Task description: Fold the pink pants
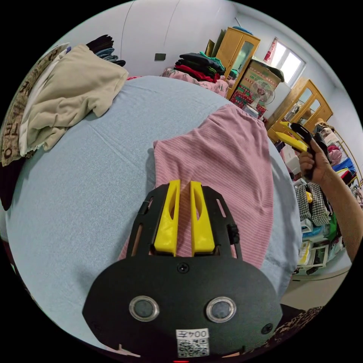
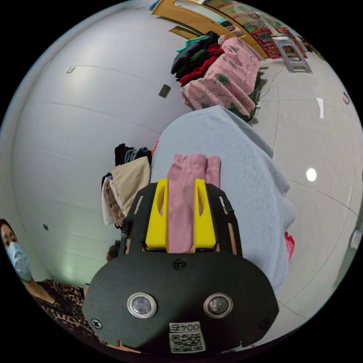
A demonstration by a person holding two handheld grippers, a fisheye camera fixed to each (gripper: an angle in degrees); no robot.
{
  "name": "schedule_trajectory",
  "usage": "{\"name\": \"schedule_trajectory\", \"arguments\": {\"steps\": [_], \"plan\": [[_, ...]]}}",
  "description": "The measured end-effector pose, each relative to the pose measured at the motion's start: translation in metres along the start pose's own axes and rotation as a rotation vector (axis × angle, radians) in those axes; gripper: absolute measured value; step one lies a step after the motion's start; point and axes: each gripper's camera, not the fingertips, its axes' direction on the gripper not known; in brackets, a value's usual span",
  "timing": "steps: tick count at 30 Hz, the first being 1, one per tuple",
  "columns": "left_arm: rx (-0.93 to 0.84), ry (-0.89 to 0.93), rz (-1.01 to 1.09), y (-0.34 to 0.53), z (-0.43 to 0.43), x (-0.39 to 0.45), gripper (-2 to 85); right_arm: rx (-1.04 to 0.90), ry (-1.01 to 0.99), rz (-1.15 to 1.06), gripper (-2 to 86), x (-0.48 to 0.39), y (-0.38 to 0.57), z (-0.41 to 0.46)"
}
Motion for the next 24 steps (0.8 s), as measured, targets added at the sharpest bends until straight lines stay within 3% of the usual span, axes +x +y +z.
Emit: {"name": "schedule_trajectory", "arguments": {"steps": [5,7,10,13,18,24], "plan": [[0.000,-0.003,0.001,0.011,0.003,0.011,1.1,-0.102,0.065,0.037,10.2,-0.002,-0.041,-0.005],[-0.001,-0.012,0.005,0.014,0.003,0.015,1.1,-0.156,0.086,0.056,5.8,-0.005,-0.051,-0.004],[-0.001,-0.019,0.007,0.019,0.004,0.021,1.0,-0.112,0.209,-0.151,0.9,-0.057,-0.057,-0.019],[-0.001,-0.012,0.004,0.023,0.005,0.025,1.0,-0.017,0.504,-0.384,0.2,-0.110,-0.049,-0.036],[-0.001,-0.006,0.000,0.029,0.007,0.030,1.0,-0.232,0.513,-0.138,3.7,-0.050,-0.070,-0.034],[-0.001,0.000,-0.004,0.034,0.008,0.035,1.0,-0.136,0.519,-0.186,8.1,-0.067,-0.077,-0.076]]}}
